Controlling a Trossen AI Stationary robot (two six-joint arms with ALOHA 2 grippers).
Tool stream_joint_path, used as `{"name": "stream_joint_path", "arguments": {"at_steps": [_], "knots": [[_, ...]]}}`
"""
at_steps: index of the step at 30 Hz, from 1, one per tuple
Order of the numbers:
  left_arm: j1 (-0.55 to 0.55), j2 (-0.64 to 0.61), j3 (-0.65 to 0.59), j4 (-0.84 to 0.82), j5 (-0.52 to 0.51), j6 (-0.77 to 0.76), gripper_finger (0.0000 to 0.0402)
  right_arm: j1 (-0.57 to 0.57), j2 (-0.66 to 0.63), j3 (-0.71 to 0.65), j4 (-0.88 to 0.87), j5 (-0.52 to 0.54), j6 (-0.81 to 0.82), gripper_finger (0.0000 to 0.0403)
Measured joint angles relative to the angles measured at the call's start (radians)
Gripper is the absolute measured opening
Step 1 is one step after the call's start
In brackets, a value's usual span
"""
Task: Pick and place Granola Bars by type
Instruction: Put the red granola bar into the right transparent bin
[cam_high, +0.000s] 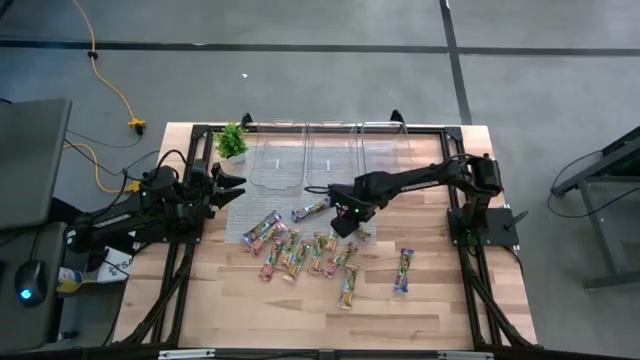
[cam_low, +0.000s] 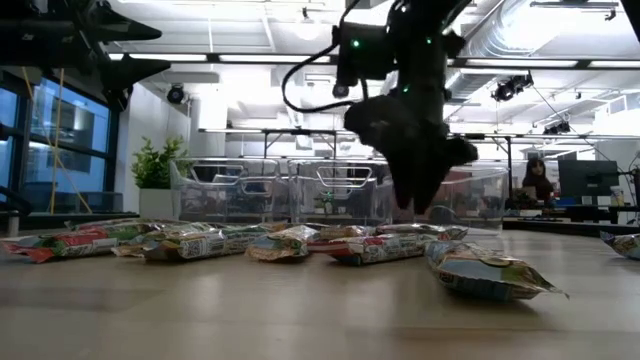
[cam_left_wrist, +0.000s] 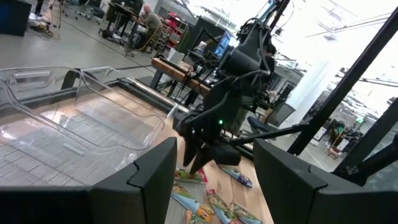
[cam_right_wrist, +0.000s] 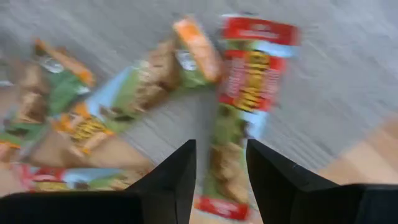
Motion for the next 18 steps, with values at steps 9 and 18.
{"name": "stream_joint_path", "arguments": {"at_steps": [9,18], "knots": [[0.000,0.000,0.000,0.000,0.000,0.000,0.0204,-0.002,0.000,-0.043,0.043,-0.011,-0.051,0.0163],[0.000,0.000,0.000,0.000,-0.001,0.000,0.0204,-0.012,0.016,-0.043,0.063,0.039,-0.056,0.0217]]}}
